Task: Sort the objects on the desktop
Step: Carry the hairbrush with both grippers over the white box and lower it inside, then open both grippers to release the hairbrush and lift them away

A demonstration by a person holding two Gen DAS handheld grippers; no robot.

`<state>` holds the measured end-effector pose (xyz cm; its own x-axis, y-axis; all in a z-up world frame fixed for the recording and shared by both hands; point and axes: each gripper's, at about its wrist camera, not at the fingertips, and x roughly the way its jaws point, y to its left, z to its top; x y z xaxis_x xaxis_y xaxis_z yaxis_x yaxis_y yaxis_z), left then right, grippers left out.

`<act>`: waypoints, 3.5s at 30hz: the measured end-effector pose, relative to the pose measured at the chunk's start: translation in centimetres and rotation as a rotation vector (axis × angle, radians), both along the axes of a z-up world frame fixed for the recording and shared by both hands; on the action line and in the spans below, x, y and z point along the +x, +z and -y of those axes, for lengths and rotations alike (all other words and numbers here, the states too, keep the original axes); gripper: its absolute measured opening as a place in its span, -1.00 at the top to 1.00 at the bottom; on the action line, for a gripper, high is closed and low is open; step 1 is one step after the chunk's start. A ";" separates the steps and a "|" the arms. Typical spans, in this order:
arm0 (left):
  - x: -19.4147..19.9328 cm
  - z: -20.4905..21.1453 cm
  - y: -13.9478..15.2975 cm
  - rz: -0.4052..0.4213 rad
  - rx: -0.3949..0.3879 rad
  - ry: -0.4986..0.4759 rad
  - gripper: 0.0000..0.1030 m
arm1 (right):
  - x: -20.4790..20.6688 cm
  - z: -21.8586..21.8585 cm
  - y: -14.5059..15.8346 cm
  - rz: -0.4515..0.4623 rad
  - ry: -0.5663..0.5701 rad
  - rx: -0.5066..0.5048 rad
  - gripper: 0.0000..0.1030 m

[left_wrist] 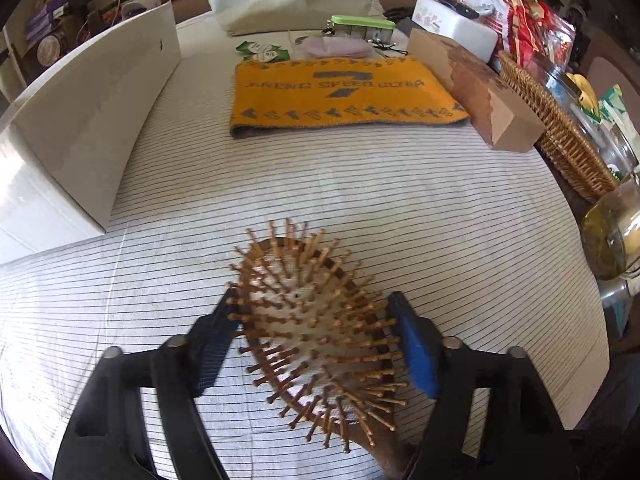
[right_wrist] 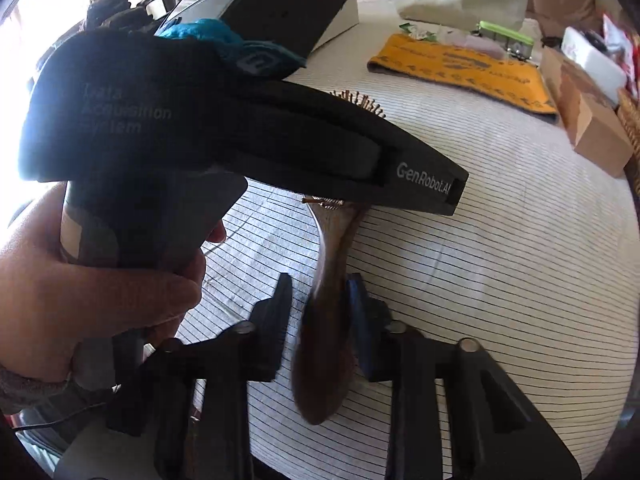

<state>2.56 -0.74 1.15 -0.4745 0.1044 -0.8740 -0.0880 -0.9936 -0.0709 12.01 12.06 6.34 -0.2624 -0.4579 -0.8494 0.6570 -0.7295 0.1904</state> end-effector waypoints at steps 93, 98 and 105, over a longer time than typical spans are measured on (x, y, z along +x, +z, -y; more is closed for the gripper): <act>-20.4 39.3 10.8 0.093 -0.031 0.214 -0.54 | -27.5 42.2 4.0 0.124 -0.036 0.004 0.14; -16.9 38.5 12.5 0.061 -0.007 0.244 -0.83 | -24.7 38.9 5.6 0.081 -0.026 0.018 -0.25; -12.5 37.8 14.6 0.055 -0.046 0.276 -0.84 | -21.4 35.0 7.8 0.043 -0.011 0.022 -0.99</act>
<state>-9.99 -38.59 15.70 -0.4316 -0.0626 -0.8999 0.1892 -0.9817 -0.0225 -9.37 -22.97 14.10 -0.2298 -0.4368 -0.8697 0.6405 -0.7407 0.2027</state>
